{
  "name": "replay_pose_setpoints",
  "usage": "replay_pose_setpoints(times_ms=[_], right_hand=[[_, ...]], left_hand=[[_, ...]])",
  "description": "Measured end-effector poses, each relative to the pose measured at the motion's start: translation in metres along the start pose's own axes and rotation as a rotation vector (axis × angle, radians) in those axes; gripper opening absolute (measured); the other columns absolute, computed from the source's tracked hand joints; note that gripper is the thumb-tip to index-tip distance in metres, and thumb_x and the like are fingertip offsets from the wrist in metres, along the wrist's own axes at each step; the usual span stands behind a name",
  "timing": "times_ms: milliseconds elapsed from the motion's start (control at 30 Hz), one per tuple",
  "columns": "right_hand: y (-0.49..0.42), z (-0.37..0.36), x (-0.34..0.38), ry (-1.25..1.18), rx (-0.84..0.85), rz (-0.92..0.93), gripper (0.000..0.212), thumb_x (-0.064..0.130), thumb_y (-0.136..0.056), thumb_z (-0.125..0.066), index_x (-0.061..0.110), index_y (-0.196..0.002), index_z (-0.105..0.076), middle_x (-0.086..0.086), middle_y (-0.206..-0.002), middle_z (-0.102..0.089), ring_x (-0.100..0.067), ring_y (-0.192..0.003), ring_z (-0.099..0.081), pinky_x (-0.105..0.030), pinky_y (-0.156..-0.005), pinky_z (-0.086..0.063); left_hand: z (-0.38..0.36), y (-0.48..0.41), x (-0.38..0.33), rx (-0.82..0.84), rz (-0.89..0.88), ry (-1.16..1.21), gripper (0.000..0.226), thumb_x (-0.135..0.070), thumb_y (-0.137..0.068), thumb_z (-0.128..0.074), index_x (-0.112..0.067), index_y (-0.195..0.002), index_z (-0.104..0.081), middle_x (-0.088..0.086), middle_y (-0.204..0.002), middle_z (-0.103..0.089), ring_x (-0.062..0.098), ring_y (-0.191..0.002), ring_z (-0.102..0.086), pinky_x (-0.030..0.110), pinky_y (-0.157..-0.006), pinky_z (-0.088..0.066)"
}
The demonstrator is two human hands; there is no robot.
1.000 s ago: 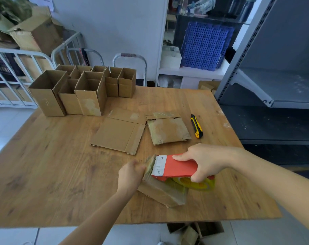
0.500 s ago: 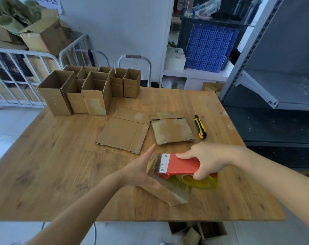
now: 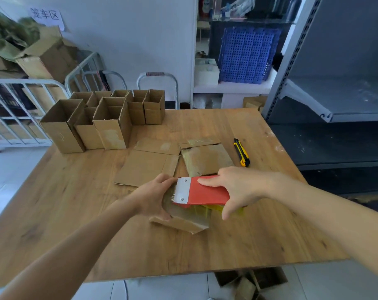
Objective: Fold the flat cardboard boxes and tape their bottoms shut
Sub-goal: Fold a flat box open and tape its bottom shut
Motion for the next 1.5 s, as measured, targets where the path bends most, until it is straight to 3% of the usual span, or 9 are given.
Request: replay_pose_setpoints(times_ms=[233, 467, 533, 633, 800, 967, 1100, 1233, 1500], right_hand=[[0.011, -0.01, -0.015, 0.062, 0.015, 0.042, 0.104, 0.061, -0.076, -0.07, 0.045, -0.152, -0.002, 0.006, -0.107, -0.037, -0.009, -0.09, -0.04, -0.015, -0.066, -0.033], [0.012, -0.025, -0.016, 0.026, 0.023, 0.022, 0.115, 0.066, -0.068, -0.073, 0.045, -0.151, 0.003, 0.006, -0.108, -0.036, -0.009, -0.089, -0.038, -0.016, -0.064, -0.03], [0.008, -0.035, -0.013, 0.013, 0.003, 0.002, 0.114, 0.065, -0.068, -0.073, 0.046, -0.151, 0.003, 0.004, -0.109, -0.037, -0.011, -0.09, -0.041, -0.021, -0.069, -0.038], [0.0, -0.048, -0.013, 0.03, -0.033, -0.022, 0.104, 0.051, -0.074, -0.068, 0.044, -0.151, 0.003, -0.002, -0.109, -0.038, -0.018, -0.093, -0.045, -0.032, -0.081, -0.047], [-0.006, -0.049, -0.023, -0.064, -0.064, -0.043, 0.097, 0.031, -0.08, -0.062, 0.037, -0.153, 0.001, -0.004, -0.11, -0.038, -0.021, -0.098, -0.045, -0.031, -0.081, -0.046], [-0.014, -0.053, -0.025, -0.026, -0.114, -0.041, 0.096, 0.043, -0.085, -0.06, 0.034, -0.154, 0.008, -0.003, -0.104, -0.032, -0.02, -0.092, -0.04, -0.035, -0.085, -0.045], [-0.017, -0.057, -0.024, 0.049, -0.144, -0.053, 0.107, 0.05, -0.084, -0.065, 0.037, -0.15, 0.018, -0.004, -0.105, -0.031, -0.02, -0.093, -0.038, -0.032, -0.08, -0.04], [-0.007, -0.053, -0.024, 0.045, -0.151, -0.016, 0.097, 0.037, -0.089, -0.06, 0.039, -0.15, 0.016, -0.003, -0.103, -0.031, -0.019, -0.093, -0.039, -0.031, -0.079, -0.039], [0.018, -0.047, -0.04, 0.127, -0.102, 0.014, 0.092, 0.035, -0.092, -0.055, 0.043, -0.15, 0.016, 0.0, -0.105, -0.033, -0.014, -0.089, -0.04, -0.026, -0.068, -0.032]], left_hand=[[-0.003, 0.014, 0.019, -0.049, 0.025, 0.021, 0.11, -0.053, -0.057, -0.084, -0.033, -0.145, -0.022, -0.014, -0.137, -0.026, 0.009, -0.116, -0.044, 0.025, -0.097, -0.046], [-0.002, 0.013, 0.021, -0.047, 0.023, -0.005, 0.111, -0.057, -0.054, -0.083, -0.033, -0.145, -0.024, -0.016, -0.134, -0.026, 0.01, -0.116, -0.046, 0.028, -0.095, -0.047], [-0.002, 0.012, 0.02, -0.045, 0.023, -0.016, 0.112, -0.056, -0.054, -0.084, -0.032, -0.145, -0.024, -0.016, -0.134, -0.026, 0.011, -0.116, -0.046, 0.027, -0.095, -0.047], [0.0, 0.01, 0.019, -0.036, 0.022, -0.03, 0.111, -0.054, -0.056, -0.084, -0.031, -0.146, -0.023, -0.014, -0.135, -0.026, 0.011, -0.116, -0.046, 0.025, -0.094, -0.046], [0.003, 0.008, 0.018, -0.012, 0.031, -0.029, 0.11, -0.052, -0.059, -0.084, -0.029, -0.147, -0.022, -0.012, -0.138, -0.025, 0.012, -0.12, -0.042, 0.024, -0.097, -0.043], [0.004, 0.004, 0.017, -0.004, 0.036, -0.022, 0.109, -0.048, -0.061, -0.084, -0.027, -0.148, -0.022, -0.01, -0.139, -0.025, 0.012, -0.122, -0.041, 0.023, -0.097, -0.042], [0.005, 0.004, 0.02, -0.008, 0.038, -0.014, 0.11, -0.049, -0.059, -0.084, -0.027, -0.147, -0.023, -0.012, -0.138, -0.026, 0.013, -0.121, -0.043, 0.026, -0.098, -0.044], [0.005, 0.006, 0.02, -0.002, 0.028, -0.013, 0.108, -0.052, -0.059, -0.083, -0.029, -0.146, -0.023, -0.013, -0.137, -0.026, 0.01, -0.119, -0.043, 0.025, -0.097, -0.045], [0.005, 0.01, 0.016, -0.019, 0.006, -0.038, 0.107, -0.053, -0.062, -0.082, -0.03, -0.147, -0.021, -0.013, -0.136, -0.025, 0.007, -0.115, -0.04, 0.023, -0.097, -0.046]])
Point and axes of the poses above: each hand's wrist, its own y-axis away from the middle knuckle, its own z-axis out of the back of the hand, x = y × z, the point moved 4 cm from there along -y, towards the middle knuckle
